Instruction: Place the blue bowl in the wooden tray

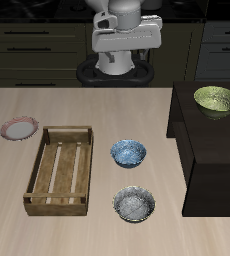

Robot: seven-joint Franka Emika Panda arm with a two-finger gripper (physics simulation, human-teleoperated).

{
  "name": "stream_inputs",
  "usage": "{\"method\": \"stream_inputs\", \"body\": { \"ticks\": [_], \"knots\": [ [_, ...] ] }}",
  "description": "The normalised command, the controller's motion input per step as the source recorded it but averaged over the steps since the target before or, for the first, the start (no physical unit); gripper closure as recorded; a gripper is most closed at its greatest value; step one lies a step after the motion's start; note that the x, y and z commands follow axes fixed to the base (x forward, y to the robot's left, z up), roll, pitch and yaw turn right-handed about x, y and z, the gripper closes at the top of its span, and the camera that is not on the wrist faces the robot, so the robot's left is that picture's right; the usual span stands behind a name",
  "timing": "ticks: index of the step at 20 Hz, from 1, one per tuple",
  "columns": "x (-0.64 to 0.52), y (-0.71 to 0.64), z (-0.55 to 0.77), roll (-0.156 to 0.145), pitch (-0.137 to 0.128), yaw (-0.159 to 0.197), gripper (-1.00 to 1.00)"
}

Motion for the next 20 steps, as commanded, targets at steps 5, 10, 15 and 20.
{"method": "stream_inputs", "body": {
  "ticks": [5,10,15,20],
  "knots": [
    [0.24,-0.06,-0.06,-0.006,0.011,-0.007,-1.0],
    [0.36,-0.1,-0.13,0.006,0.008,-0.02,-1.0],
    [0.3,-0.14,-0.11,-0.053,-0.003,0.012,-1.0],
    [0.23,-0.03,-0.13,-0.031,-0.006,0.023,-1.0]
  ]
}}
